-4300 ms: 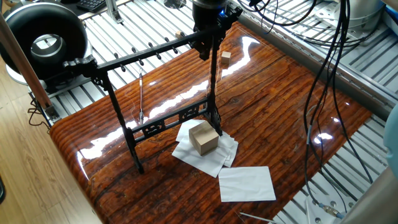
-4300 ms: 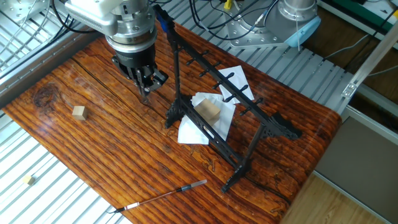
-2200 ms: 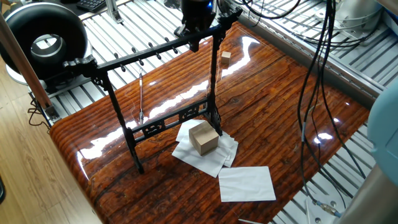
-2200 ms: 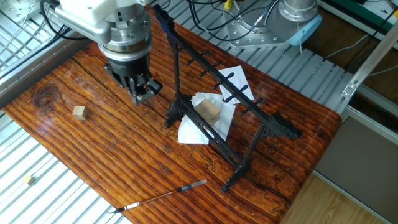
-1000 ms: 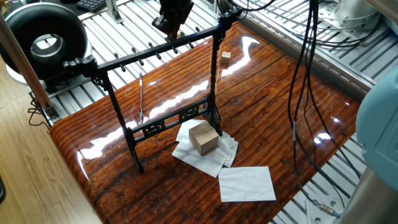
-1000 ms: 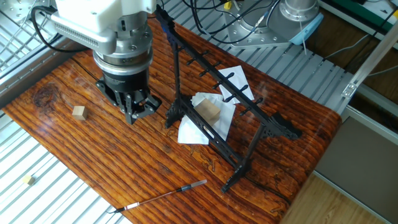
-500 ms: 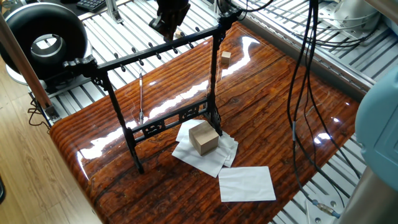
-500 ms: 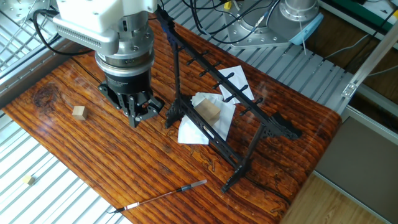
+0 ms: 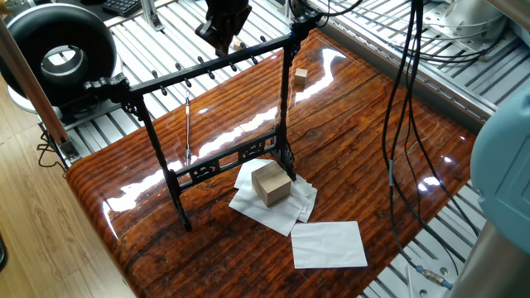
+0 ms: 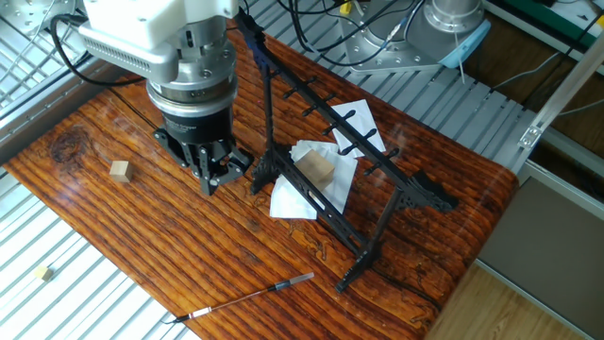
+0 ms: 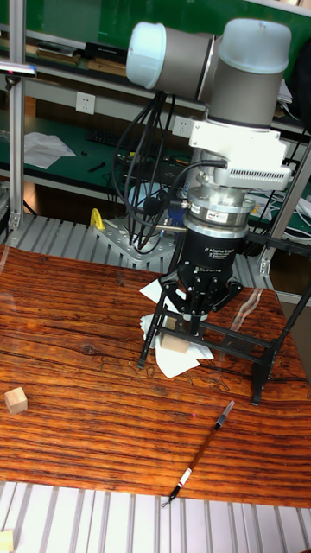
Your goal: Place the brush on the pen rack
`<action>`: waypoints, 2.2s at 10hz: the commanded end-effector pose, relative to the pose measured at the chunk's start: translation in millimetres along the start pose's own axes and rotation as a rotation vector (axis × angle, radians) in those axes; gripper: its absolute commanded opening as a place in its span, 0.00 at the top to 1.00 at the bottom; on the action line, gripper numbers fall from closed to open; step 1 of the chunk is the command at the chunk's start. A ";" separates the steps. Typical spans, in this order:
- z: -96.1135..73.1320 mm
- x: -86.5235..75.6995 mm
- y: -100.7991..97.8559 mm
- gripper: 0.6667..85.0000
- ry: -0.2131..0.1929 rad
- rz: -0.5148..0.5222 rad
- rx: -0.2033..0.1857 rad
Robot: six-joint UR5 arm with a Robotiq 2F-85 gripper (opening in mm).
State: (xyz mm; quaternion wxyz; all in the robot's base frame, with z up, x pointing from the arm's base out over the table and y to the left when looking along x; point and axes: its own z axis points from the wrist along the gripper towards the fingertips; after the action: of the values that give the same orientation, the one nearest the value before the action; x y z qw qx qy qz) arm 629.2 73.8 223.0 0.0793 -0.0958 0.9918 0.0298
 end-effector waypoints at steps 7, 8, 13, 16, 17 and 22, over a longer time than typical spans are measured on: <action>-1.9 12.4 20.6 1.00 0.039 -0.045 -0.088; -1.8 21.0 12.3 1.00 0.073 -0.050 -0.057; -2.3 20.7 19.9 1.00 0.071 -0.058 -0.086; -2.9 22.9 24.8 1.00 0.079 -0.063 -0.106; -3.5 25.4 28.2 1.00 0.089 -0.050 -0.118; -3.5 26.8 27.3 1.00 0.095 -0.026 -0.114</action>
State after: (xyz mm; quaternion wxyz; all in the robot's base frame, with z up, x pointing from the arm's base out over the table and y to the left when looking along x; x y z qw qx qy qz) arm 597.0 93.3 221.5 0.0255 -0.1200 0.9896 0.0755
